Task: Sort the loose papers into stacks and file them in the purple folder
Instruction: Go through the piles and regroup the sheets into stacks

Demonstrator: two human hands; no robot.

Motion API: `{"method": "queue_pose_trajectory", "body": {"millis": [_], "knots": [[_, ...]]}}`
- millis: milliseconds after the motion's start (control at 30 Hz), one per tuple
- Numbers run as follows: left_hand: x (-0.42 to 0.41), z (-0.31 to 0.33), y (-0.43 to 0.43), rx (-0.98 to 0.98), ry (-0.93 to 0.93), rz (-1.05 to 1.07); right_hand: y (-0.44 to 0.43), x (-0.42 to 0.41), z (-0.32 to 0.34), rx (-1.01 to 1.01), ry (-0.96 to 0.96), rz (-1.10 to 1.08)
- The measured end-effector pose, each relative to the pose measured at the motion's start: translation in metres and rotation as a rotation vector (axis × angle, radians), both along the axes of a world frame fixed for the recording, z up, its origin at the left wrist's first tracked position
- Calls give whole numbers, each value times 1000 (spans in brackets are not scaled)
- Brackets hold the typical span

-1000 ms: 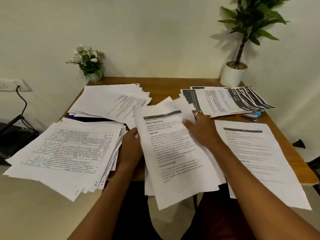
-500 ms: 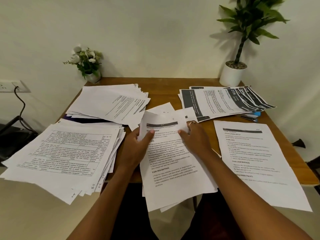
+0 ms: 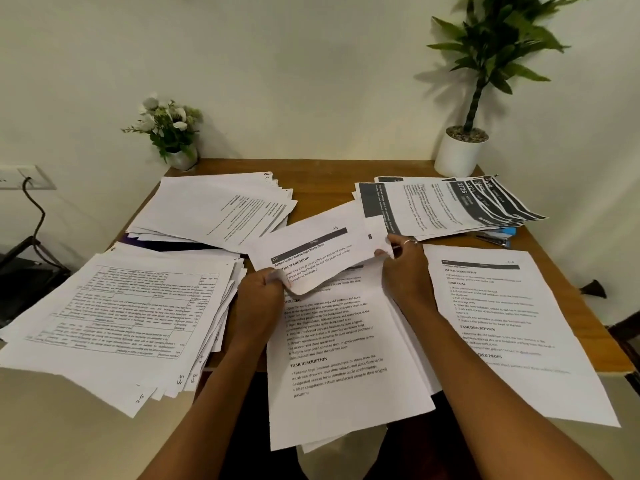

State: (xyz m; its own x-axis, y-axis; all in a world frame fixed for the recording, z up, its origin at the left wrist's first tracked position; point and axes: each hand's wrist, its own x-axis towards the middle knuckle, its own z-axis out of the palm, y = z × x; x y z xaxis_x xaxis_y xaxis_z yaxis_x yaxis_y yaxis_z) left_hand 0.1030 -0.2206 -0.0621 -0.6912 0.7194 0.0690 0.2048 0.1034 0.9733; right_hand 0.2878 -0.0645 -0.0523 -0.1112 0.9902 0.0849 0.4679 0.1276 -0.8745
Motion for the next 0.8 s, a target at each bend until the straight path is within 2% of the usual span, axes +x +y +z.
{"method": "queue_pose_trajectory", "body": {"millis": [200,300,500,800], "knots": [[4,3,0,9,37,3,0,3,-5,53,32,2],[5,4,-1,1,51,16,1,4,-4,48,128,-2],[6,8,-4,14,33,-9,-1,3,-2,50,48,-4],[2,1,-2,-3,-42,-49,-2,6,-2,4,111,-21]]}}
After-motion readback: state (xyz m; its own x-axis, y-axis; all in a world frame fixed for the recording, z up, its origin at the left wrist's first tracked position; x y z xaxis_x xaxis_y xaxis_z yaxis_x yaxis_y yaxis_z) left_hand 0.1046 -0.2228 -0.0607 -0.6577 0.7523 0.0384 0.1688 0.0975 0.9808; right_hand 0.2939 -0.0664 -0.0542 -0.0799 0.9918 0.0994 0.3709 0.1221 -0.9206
